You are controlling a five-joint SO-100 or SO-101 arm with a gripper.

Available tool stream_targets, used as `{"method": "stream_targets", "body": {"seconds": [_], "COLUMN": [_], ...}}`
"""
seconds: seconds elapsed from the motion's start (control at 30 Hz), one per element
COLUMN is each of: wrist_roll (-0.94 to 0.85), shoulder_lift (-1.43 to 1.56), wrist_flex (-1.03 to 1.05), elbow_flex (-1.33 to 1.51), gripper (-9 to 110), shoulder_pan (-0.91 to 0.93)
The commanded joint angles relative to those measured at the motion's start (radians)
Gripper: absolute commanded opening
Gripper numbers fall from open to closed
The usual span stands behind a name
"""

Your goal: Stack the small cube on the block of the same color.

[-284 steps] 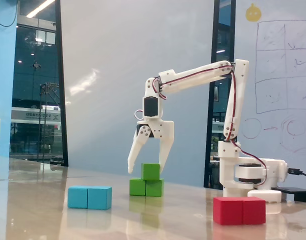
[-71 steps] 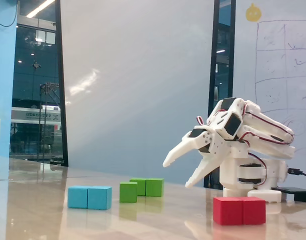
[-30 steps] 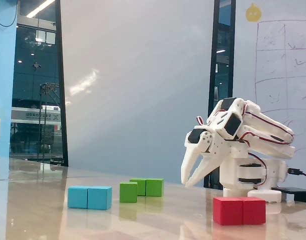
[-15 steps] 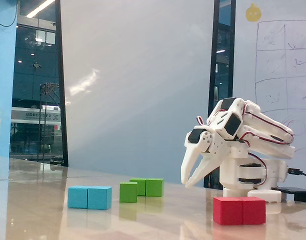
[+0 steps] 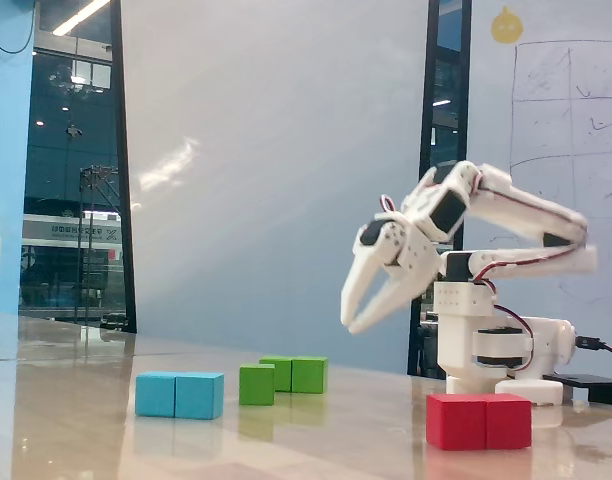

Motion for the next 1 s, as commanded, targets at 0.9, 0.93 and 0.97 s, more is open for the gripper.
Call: {"method": "stream_targets", "body": {"seconds": [0.9,0.93,0.97], "wrist_roll": [-0.005,-0.005,-0.005], "shoulder_lift": [-1.189,-1.204,-1.218], "wrist_flex": [-0.075,-0.075,-0.075], "elbow_flex": [-0.877,-0.885,-0.891], "gripper": [1,1,1], "shoulder_pan": [0.179,0.186,0.192]}}
